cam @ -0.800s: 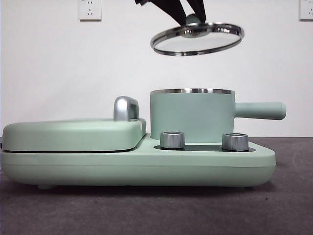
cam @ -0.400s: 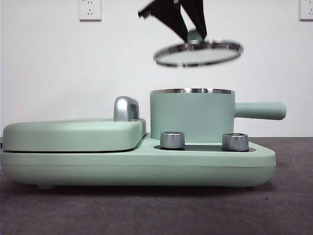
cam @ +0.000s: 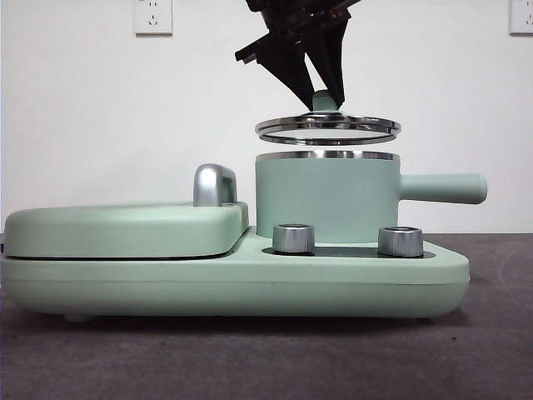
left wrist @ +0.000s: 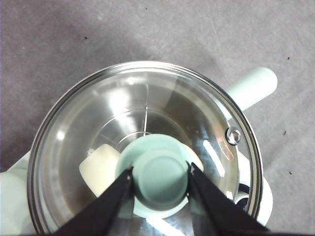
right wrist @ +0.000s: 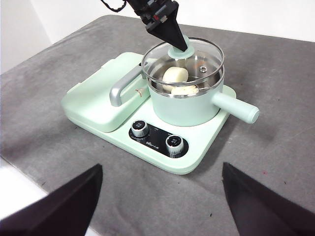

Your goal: Put the buns in a small steamer

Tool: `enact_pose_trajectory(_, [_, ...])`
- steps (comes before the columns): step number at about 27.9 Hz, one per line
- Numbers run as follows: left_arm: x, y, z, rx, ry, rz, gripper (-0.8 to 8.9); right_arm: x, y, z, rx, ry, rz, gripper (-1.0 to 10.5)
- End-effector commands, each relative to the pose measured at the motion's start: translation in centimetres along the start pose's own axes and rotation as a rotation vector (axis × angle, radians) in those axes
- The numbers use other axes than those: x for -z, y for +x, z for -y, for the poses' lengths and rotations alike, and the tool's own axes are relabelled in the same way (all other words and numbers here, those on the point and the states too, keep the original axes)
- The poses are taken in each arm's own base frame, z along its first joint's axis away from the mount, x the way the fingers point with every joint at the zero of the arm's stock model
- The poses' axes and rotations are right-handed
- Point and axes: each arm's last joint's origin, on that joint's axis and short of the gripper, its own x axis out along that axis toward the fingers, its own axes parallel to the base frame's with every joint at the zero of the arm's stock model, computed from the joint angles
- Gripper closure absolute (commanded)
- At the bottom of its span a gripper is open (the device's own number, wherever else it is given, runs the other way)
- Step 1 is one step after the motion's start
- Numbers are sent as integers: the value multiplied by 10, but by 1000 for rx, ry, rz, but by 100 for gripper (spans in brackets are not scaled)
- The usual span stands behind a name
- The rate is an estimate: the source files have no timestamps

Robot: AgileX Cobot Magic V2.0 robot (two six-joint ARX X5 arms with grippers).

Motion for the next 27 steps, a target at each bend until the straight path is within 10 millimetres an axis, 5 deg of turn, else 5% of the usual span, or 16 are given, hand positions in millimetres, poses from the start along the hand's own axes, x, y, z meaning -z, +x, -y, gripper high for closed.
enact_pose_trajectory(1, [-5,6,2,4,17,26,804,-2,-2,-1,-10,-5,17,564])
enact_pose_trajectory(27, [2,47,-5,-34,26,-86,804,-2,-2,0,-7,-1,17,564])
